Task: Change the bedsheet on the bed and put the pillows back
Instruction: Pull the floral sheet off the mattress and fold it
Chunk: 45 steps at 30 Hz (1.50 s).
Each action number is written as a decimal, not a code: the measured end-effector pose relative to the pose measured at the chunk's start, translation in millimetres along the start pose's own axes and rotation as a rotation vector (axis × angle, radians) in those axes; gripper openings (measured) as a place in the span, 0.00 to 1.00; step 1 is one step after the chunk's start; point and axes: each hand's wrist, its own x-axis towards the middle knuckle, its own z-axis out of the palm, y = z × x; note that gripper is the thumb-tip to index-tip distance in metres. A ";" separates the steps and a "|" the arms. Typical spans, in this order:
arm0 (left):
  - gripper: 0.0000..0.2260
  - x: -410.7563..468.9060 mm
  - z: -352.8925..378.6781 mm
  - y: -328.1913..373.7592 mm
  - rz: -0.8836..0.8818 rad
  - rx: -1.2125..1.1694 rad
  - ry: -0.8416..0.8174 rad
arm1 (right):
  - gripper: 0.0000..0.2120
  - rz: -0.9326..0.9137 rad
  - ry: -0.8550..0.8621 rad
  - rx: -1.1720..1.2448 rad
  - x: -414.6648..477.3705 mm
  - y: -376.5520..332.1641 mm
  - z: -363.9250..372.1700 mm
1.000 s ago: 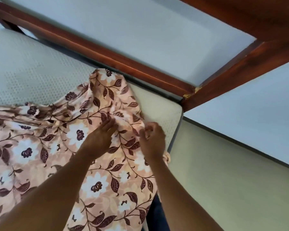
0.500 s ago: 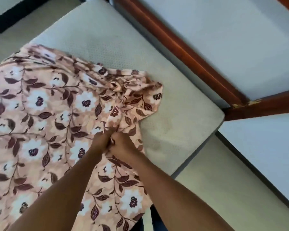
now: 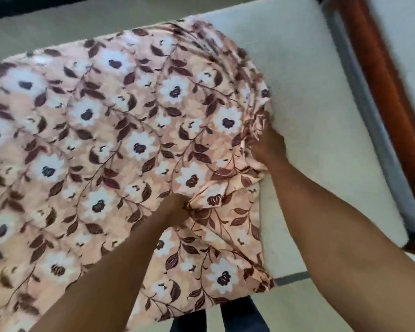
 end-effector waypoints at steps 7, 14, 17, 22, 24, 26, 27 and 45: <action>0.07 -56.2 2.5 -122.1 -0.442 -0.275 0.304 | 0.25 -0.512 -0.516 -0.106 -110.8 -155.6 83.5; 0.12 -122.5 -8.7 -255.4 -0.829 -0.780 0.665 | 0.24 -0.761 -0.676 -0.098 -204.0 -267.4 169.3; 0.22 -137.2 3.2 -271.8 -0.734 -0.921 0.606 | 0.37 -0.711 -0.610 -0.214 -225.3 -260.8 182.0; 0.31 -181.6 2.3 -264.8 -0.561 -0.755 0.469 | 0.42 -0.695 -0.505 -0.336 -276.8 -252.5 174.1; 0.29 -204.4 -2.2 -265.7 -0.510 -0.691 0.411 | 0.41 -0.687 -0.476 -0.359 -302.3 -250.8 160.9; 0.27 -231.4 -8.0 -269.5 -0.460 -0.620 0.399 | 0.40 -0.683 -0.480 -0.389 -331.0 -250.1 149.6; 0.27 -246.6 -10.9 -271.9 -0.444 -0.604 0.407 | 0.39 -0.697 -0.484 -0.397 -346.6 -250.9 146.4; 0.27 -496.0 29.6 -408.9 -0.551 -0.631 0.639 | 0.32 -1.184 -0.565 -0.662 -594.4 -384.0 155.1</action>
